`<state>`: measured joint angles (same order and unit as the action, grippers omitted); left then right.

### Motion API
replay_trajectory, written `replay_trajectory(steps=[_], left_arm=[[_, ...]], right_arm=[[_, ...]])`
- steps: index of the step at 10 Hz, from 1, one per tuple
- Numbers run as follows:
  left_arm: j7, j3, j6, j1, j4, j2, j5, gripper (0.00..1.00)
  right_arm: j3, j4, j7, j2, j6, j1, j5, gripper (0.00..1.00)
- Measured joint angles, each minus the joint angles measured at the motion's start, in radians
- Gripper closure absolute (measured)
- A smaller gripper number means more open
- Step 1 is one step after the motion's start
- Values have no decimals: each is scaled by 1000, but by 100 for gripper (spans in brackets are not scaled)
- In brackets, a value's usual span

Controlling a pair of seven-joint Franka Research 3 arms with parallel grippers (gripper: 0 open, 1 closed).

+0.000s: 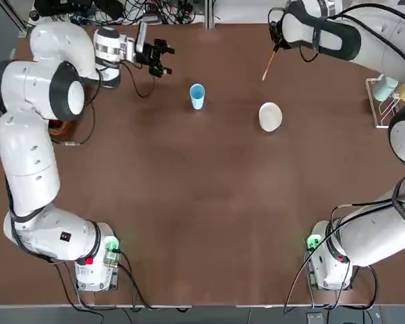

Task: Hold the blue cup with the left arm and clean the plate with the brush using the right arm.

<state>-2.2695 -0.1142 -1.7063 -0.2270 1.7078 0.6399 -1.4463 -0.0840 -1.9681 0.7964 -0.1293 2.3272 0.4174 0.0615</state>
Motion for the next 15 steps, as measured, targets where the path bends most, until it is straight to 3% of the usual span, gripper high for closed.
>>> replay_trajectory(steps=[3, 6, 8, 12, 15], left_arm=[[291, -59, 70, 19, -1, -74, 159, 0], [566, -72, 66, 18, -16, -137, 292, 0], [821, -72, 63, 17, -58, -182, 419, 0], [1099, -75, -73, 15, -81, -230, 747, 0], [1392, -74, -81, 10, -91, -285, 1007, 0]], right_arm=[[0, -106, -28, 48, 101, -19, 18, 95], [4, -260, -28, 105, 279, -19, 29, 95], [4, -313, -30, 127, 337, -19, 51, 95], [2, -406, -30, 147, 473, -19, 56, 95], [-1, -467, -30, 150, 562, -21, 56, 95]])
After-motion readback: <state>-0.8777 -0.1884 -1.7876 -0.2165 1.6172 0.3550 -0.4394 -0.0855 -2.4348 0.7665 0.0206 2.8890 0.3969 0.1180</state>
